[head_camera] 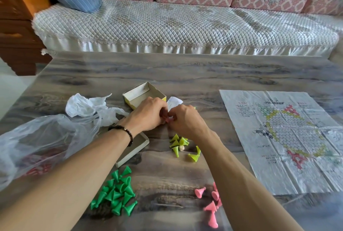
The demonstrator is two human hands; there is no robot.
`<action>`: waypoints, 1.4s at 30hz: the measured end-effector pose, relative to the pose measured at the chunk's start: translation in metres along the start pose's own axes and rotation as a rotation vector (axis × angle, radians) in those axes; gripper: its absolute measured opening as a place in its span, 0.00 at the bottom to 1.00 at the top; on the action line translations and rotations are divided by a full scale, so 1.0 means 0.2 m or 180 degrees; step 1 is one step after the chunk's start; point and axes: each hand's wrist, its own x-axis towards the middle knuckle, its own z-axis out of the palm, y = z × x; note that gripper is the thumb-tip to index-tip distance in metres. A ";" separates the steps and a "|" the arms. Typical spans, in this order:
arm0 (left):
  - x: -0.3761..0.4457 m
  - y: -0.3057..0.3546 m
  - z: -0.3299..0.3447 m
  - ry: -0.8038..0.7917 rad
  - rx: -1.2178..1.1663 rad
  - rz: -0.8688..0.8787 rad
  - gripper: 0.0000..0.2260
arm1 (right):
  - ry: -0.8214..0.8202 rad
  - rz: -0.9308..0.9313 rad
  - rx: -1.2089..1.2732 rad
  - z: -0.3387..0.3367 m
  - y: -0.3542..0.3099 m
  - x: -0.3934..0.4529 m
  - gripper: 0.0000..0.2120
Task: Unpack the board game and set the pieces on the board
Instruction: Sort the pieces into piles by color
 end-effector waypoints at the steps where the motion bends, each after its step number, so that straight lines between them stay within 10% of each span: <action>1: 0.00 0.00 0.00 -0.0012 -0.0046 -0.0036 0.05 | -0.0047 0.0015 -0.0031 0.00 -0.01 0.01 0.08; 21: -0.31 0.31 0.04 -0.0076 -0.1382 0.0086 0.14 | 0.0715 0.0393 0.0502 -0.28 0.06 -0.41 0.04; 42: -0.71 0.63 0.34 -0.0402 -0.0596 0.0954 0.05 | 0.0720 0.1622 0.0771 -0.27 0.20 -1.27 0.04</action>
